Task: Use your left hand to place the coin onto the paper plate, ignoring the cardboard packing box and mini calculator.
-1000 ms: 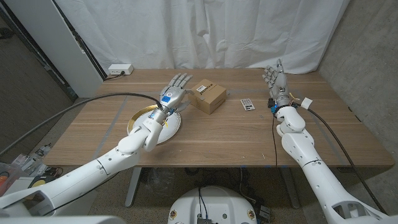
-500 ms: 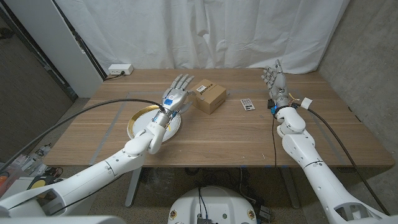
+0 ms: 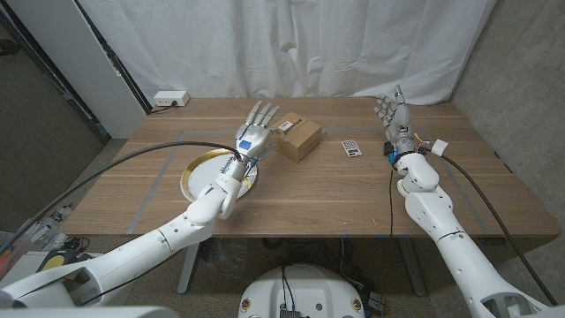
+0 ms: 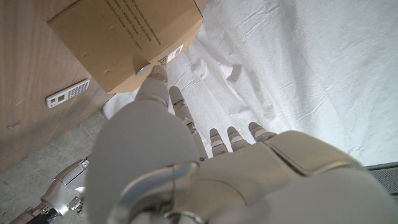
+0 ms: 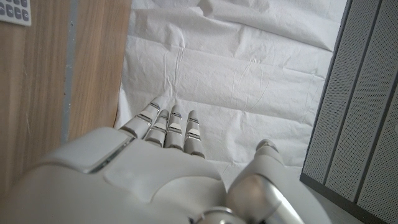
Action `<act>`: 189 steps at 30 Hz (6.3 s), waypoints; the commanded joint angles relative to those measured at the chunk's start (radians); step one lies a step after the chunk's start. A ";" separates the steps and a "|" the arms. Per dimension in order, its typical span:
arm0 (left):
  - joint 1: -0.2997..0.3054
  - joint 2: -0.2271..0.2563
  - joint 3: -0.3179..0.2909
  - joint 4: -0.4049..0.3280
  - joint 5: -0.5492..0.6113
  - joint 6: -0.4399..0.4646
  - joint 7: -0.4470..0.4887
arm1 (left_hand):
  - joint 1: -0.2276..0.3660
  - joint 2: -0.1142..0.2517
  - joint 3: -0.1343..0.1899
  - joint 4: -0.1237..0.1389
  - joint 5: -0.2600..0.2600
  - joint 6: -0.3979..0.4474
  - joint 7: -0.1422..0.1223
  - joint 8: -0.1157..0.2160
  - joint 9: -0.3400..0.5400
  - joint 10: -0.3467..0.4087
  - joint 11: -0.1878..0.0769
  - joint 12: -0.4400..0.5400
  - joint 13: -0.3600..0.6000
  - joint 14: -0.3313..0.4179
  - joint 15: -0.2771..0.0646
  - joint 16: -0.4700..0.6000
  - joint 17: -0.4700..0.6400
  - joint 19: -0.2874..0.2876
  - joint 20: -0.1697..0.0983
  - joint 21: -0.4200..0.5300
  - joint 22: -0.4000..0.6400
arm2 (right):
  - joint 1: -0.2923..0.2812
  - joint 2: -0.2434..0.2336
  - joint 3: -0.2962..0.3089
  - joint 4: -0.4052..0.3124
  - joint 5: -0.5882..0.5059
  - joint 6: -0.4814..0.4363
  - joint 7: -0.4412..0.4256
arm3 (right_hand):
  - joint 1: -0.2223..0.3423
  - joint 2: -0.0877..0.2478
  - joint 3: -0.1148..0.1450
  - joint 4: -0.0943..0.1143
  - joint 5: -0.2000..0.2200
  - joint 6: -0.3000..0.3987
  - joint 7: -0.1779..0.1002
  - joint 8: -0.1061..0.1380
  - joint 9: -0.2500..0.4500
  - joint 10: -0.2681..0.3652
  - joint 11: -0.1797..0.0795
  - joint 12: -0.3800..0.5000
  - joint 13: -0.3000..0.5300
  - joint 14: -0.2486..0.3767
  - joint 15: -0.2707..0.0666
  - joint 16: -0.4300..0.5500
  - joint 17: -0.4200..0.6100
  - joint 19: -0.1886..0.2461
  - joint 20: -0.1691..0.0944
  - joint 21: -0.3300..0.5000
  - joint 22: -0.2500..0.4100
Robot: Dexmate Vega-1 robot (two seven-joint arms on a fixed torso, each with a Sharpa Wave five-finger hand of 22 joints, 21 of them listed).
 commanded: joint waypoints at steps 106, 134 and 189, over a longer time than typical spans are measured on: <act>-0.112 -0.073 0.089 0.182 -0.142 -0.119 0.036 | -0.001 0.023 -0.012 0.009 -0.004 0.013 0.004 -0.009 0.006 -0.017 0.003 0.000 0.004 -0.058 -0.006 0.003 0.007 -0.108 0.003 0.021 0.003 | -0.091 -0.029 0.030 -0.137 -0.013 -0.044 -0.112 | -0.019 0.006 -0.013 -0.002 0.001 0.021 -0.002 -0.004 0.002 0.021 -0.003 0.005 0.005 0.018 -0.001 0.001 0.004 0.007 0.003 0.001 0.002; -0.135 -0.123 0.096 0.259 -0.154 -0.132 0.118 | 0.011 0.018 -0.014 0.000 -0.002 0.108 0.008 0.030 0.008 0.028 -0.006 0.015 0.004 -0.022 -0.010 0.016 0.009 -0.095 0.008 0.029 0.003 | -0.077 -0.028 0.028 -0.127 -0.012 -0.027 -0.104 | -0.020 0.006 -0.015 -0.003 0.002 0.024 -0.003 -0.004 0.003 0.026 -0.005 0.005 0.005 0.019 0.000 0.001 0.004 0.007 0.004 0.001 0.002; -0.177 -0.179 0.117 0.355 -0.248 -0.199 0.259 | 0.027 0.007 -0.023 -0.002 -0.007 0.311 0.045 0.151 0.038 0.163 -0.030 0.039 0.005 0.100 -0.048 0.037 0.018 -0.037 0.013 0.040 0.003 | -0.087 -0.044 0.018 -0.194 -0.024 -0.048 -0.129 | -0.023 0.005 -0.019 -0.004 0.003 0.028 -0.003 -0.004 0.003 0.030 -0.006 0.005 0.005 0.020 0.001 0.001 0.004 0.008 0.005 0.000 0.002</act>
